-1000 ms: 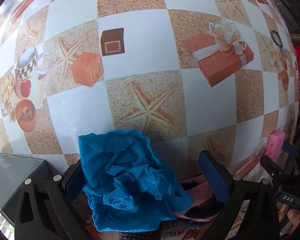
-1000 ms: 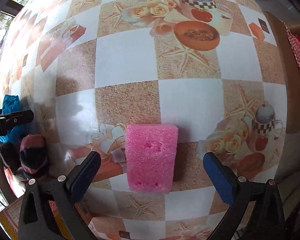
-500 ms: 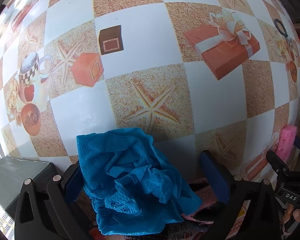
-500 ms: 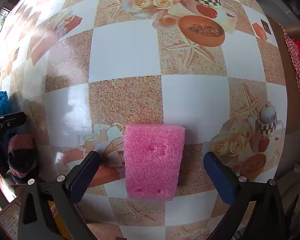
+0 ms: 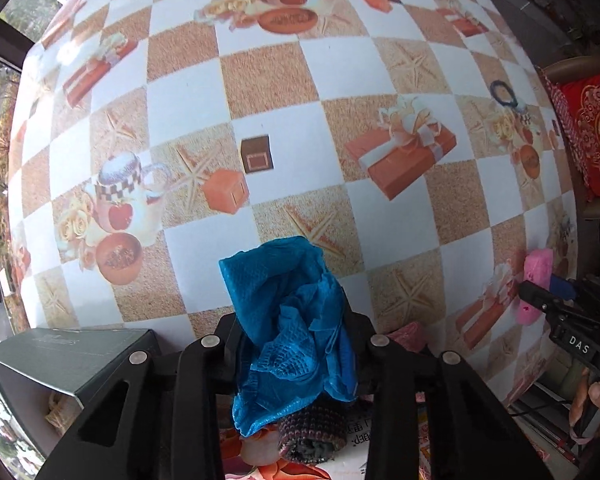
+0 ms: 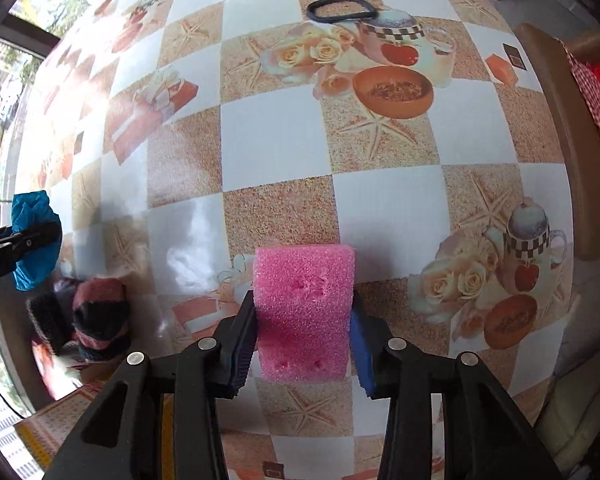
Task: Organize soft objects
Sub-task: 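Grasp the blue cloth with left tool while right tool grasps the pink sponge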
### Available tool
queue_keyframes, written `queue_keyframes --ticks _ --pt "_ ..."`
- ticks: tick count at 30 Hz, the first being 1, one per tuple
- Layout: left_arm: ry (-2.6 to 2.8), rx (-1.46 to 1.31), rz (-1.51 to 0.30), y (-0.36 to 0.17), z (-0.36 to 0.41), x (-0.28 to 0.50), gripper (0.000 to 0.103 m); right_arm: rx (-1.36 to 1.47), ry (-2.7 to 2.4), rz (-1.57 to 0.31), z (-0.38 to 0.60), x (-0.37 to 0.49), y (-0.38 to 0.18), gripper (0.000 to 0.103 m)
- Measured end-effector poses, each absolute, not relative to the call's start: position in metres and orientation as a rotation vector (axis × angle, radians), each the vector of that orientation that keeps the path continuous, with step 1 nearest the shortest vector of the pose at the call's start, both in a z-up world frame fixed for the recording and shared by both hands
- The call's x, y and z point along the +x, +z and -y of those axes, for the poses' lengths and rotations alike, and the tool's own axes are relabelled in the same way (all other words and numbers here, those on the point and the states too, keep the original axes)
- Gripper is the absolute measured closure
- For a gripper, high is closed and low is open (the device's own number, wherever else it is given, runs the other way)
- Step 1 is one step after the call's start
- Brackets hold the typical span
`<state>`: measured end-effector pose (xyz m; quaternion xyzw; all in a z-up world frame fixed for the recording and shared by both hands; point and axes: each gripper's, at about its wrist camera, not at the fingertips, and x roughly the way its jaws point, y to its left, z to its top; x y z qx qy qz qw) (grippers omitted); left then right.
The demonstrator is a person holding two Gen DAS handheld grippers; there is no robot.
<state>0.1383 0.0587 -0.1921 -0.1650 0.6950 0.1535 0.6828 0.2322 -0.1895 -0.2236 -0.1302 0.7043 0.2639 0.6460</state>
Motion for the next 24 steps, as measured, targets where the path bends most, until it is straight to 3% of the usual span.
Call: queue_keyframes --ticks 24 --pt "0.162 -0.363 -1.371 -0.079 -0.006 0.042 0.065 -0.072 0.661 -1.44 0.196 0.196 -0.082 0.059"
